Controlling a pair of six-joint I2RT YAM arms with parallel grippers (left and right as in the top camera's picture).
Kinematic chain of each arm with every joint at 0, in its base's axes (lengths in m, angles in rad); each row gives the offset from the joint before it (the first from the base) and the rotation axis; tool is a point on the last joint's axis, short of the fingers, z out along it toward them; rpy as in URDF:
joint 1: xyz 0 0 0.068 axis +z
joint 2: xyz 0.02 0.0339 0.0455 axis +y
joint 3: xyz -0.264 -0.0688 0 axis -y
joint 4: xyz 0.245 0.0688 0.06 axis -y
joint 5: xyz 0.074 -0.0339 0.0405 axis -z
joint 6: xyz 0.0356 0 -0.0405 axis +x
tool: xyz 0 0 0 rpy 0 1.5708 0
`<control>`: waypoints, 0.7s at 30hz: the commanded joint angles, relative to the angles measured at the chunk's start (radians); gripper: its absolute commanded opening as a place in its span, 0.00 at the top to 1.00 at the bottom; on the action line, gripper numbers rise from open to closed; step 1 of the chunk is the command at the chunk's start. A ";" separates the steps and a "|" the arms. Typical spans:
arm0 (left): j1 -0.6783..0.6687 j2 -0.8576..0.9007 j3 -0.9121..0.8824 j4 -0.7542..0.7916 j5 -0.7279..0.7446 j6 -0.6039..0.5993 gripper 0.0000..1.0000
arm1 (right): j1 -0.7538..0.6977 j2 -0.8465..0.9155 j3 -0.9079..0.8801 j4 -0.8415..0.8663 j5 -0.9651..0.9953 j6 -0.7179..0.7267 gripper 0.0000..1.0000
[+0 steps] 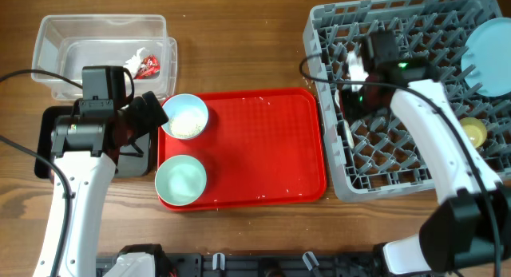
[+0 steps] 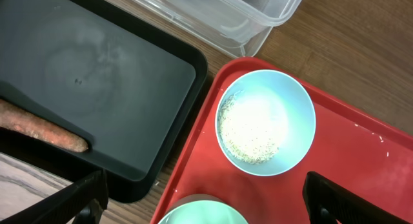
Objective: Sort waste into correct bins and load items into the dishwasher rack
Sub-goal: 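Carry the white spoon into the dish rack and release it, then grasp the empty light-blue bowl and lift it toward the rack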
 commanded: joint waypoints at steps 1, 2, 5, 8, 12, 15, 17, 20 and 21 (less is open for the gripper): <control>0.006 -0.009 0.005 0.000 -0.014 0.008 0.04 | 0.026 -0.077 0.104 0.010 -0.227 0.047 0.67; 0.006 -0.008 0.005 0.000 -0.014 0.008 0.04 | 0.052 -0.077 0.104 0.013 -0.274 0.069 0.66; 0.006 -0.008 0.005 0.000 -0.014 0.008 0.04 | 0.155 -0.063 0.094 0.012 -0.292 0.101 0.59; 0.008 -0.008 0.005 -0.002 -0.019 0.008 0.04 | 0.301 -0.024 0.085 0.022 -0.292 0.167 0.52; 0.099 -0.008 0.005 -0.002 -0.025 -0.011 0.03 | 0.502 0.100 0.085 0.099 -0.295 0.280 0.44; 0.208 -0.008 0.005 -0.002 -0.019 -0.053 0.00 | 0.618 0.216 0.085 0.187 -0.295 0.391 0.44; 0.237 -0.008 0.005 -0.002 -0.016 -0.056 0.00 | 0.659 0.266 0.085 0.231 -0.295 0.429 0.44; 0.260 -0.008 0.005 -0.001 -0.016 -0.056 0.00 | 0.709 0.349 0.085 0.294 -0.295 0.488 0.44; 0.261 -0.008 0.005 -0.002 -0.016 -0.056 0.00 | 0.720 0.373 0.085 0.307 -0.296 0.494 0.44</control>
